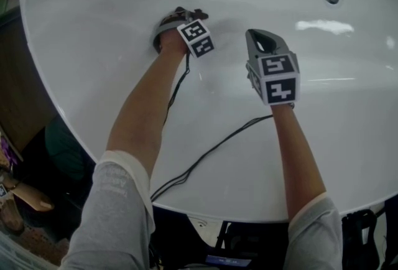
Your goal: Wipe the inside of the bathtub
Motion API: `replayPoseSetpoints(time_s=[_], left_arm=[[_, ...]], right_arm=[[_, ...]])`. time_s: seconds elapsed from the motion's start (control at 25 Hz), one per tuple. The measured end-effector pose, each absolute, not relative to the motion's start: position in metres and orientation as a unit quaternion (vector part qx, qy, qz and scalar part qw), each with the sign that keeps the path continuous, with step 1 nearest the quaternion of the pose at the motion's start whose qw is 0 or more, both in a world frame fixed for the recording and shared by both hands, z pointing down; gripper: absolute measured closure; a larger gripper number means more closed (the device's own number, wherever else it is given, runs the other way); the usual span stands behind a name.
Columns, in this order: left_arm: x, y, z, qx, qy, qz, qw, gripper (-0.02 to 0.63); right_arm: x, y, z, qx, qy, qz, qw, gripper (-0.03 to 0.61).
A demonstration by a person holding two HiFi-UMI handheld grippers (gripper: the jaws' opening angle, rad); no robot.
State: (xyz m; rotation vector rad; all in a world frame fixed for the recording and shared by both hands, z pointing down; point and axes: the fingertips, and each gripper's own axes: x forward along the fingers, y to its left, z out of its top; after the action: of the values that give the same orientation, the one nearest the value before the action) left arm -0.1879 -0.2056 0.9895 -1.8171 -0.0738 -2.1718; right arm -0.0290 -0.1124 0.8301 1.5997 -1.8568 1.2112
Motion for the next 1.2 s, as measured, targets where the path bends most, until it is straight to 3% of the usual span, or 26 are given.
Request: replayPoseSetpoints(time_s=[0.28,0.8,0.96,1.2], left_arm=[[-0.178,-0.256,0.976,-0.589,-0.040,-0.788,0.176,0.532],[-0.249,-0.091,0.955,-0.509,-0.194,-0.831,0.108,0.534],[-0.246,-0.135,0.942,-0.525,-0.142,-0.833,0.103,0.534],[-0.226,-0.253,0.903,-0.527,-0.068,-0.831,0.161,0.534]], right_arm=[[-0.023,-0.106,0.828,0.571,-0.666,0.435,0.202,0.570],[-0.022,-0.112,0.777,0.573,-0.678,0.418,0.194,0.570],[-0.033,-0.110,0.760,0.568,-0.686,0.411,0.195,0.570],[-0.043,-0.110,0.745,0.569,-0.692,0.402,0.189,0.570]])
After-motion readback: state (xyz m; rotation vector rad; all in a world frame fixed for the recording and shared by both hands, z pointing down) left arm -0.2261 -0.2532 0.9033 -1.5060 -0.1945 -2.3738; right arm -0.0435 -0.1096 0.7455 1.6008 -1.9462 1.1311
